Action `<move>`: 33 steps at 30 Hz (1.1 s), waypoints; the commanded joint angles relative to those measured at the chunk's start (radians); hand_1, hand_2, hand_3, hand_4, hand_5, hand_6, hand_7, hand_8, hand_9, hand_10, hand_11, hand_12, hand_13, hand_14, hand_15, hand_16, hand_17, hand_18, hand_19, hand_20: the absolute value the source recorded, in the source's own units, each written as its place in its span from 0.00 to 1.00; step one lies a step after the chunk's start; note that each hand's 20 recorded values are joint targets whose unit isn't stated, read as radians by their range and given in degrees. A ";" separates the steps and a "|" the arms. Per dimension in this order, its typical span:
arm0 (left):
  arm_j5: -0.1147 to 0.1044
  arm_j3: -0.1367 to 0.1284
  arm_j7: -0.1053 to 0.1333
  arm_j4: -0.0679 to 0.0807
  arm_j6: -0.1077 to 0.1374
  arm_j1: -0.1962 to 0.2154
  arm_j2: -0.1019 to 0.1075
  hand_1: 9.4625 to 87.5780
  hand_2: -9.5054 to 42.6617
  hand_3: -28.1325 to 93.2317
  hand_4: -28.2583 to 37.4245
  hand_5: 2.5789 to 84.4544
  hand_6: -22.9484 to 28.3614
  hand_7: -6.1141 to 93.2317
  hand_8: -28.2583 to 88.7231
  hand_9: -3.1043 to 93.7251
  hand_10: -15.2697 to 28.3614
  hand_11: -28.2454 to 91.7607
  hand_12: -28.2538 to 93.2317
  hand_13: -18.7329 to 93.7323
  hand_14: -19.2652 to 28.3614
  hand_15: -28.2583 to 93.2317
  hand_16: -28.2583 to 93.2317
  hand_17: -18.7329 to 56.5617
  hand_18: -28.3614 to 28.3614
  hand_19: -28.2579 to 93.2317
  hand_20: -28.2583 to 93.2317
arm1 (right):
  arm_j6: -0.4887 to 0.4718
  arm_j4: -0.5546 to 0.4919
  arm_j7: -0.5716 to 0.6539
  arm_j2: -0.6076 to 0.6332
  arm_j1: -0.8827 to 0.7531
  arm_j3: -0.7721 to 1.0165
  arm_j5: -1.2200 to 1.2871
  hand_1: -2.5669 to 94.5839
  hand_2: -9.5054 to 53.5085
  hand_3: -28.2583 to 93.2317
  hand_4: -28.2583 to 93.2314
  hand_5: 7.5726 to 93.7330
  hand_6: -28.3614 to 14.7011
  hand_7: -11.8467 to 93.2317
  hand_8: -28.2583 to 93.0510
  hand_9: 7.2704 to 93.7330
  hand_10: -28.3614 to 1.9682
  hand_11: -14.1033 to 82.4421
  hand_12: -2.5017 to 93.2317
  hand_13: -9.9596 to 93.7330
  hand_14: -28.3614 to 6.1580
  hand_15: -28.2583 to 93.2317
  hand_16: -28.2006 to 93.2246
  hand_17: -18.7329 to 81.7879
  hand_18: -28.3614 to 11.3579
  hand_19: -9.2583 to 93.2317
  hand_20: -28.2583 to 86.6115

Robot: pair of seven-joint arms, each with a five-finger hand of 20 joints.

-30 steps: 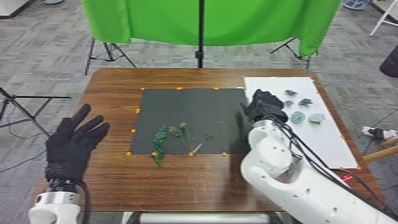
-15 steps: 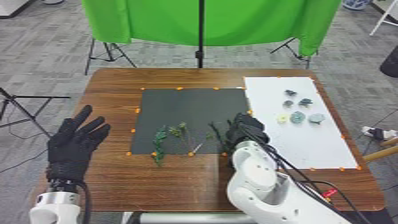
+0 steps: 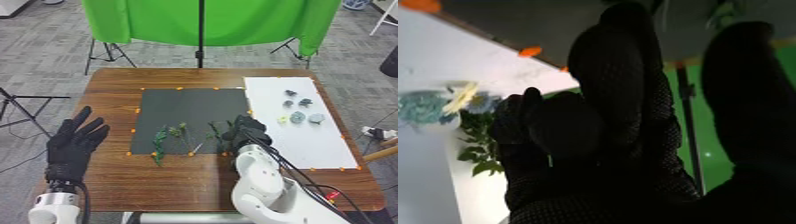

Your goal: Arrange flowers

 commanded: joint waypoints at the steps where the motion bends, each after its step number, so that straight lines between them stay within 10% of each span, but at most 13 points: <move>1: 0.000 -0.004 0.003 -0.003 -0.003 0.018 -0.006 0.12 0.43 0.84 0.00 0.40 0.60 0.17 0.16 0.39 0.83 0.44 0.32 0.38 1.00 0.67 0.16 0.12 0.99 0.71 0.30 | 0.170 -0.059 -0.023 0.158 -0.020 0.089 -0.071 0.36 0.00 0.81 0.02 0.77 0.56 0.25 0.14 0.82 0.44 0.58 0.22 0.78 0.46 0.87 0.38 0.48 0.02 0.99 0.62; 8: 0.011 -0.006 -0.010 -0.002 -0.012 0.010 -0.018 0.12 0.43 0.84 0.00 0.40 0.60 0.17 0.16 0.39 0.83 0.44 0.32 0.38 1.00 0.67 0.16 0.12 0.99 0.71 0.30 | 0.246 0.028 -0.065 0.261 -0.001 0.134 0.016 0.37 0.00 0.87 0.00 0.54 0.58 0.23 0.14 0.65 0.36 0.53 0.19 0.67 0.43 0.86 0.33 0.38 0.09 0.89 0.58; 33: -0.008 0.009 -0.003 0.001 0.005 -0.004 0.001 0.12 0.43 0.84 0.00 0.40 0.60 0.17 0.16 0.39 0.83 0.44 0.32 0.38 1.00 0.67 0.16 0.12 1.00 0.71 0.29 | 0.086 0.268 -0.067 0.259 0.212 -0.171 -0.076 0.41 0.00 0.88 0.00 0.54 0.65 0.25 0.13 0.67 0.40 0.56 0.18 0.69 0.46 0.87 0.33 0.40 0.08 0.91 0.59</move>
